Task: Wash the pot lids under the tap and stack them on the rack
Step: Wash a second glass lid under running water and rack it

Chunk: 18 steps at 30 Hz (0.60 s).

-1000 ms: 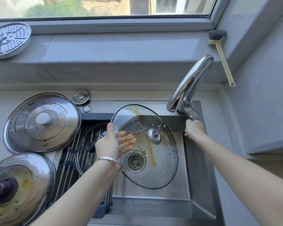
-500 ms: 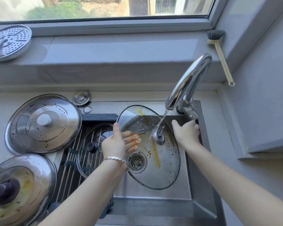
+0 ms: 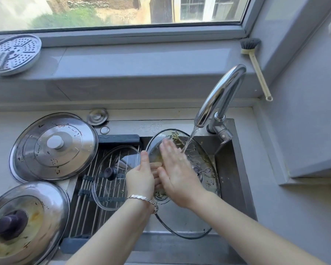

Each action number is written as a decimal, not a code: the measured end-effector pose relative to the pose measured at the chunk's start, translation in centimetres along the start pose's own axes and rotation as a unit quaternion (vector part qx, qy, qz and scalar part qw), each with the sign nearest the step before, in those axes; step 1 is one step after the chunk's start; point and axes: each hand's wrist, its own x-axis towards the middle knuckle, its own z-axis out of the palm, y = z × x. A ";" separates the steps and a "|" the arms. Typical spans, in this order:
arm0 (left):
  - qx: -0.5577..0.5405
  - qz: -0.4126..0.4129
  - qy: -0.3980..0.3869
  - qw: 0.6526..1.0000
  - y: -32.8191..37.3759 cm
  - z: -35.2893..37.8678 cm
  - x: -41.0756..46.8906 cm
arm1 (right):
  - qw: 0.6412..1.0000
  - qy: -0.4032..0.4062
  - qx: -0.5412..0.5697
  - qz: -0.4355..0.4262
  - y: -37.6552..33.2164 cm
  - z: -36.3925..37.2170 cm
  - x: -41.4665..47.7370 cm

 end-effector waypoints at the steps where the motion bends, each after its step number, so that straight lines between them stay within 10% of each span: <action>1: 0.025 0.005 0.011 1.000 -0.1 -0.2 0.1 | 0.999 -0.008 -0.016 -0.048 -0.2 0.5 -0.7; 7: -0.002 -0.005 -0.041 0.999 -0.2 -0.4 -0.9 | 0.990 -0.005 0.012 0.141 1.4 -1.3 1.4; 12: 0.044 0.019 0.017 0.999 -0.1 -0.8 -0.4 | 0.998 -0.032 -0.029 -0.050 -0.8 -0.1 -0.2; 16: -0.002 -0.008 -0.041 0.999 -0.3 -0.9 -0.8 | 0.983 0.003 0.035 0.178 1.4 -1.3 2.4; 18: 0.006 0.006 -0.027 1.000 -0.3 -1.1 -0.9 | 0.991 -0.007 0.032 0.129 0.3 -0.8 1.9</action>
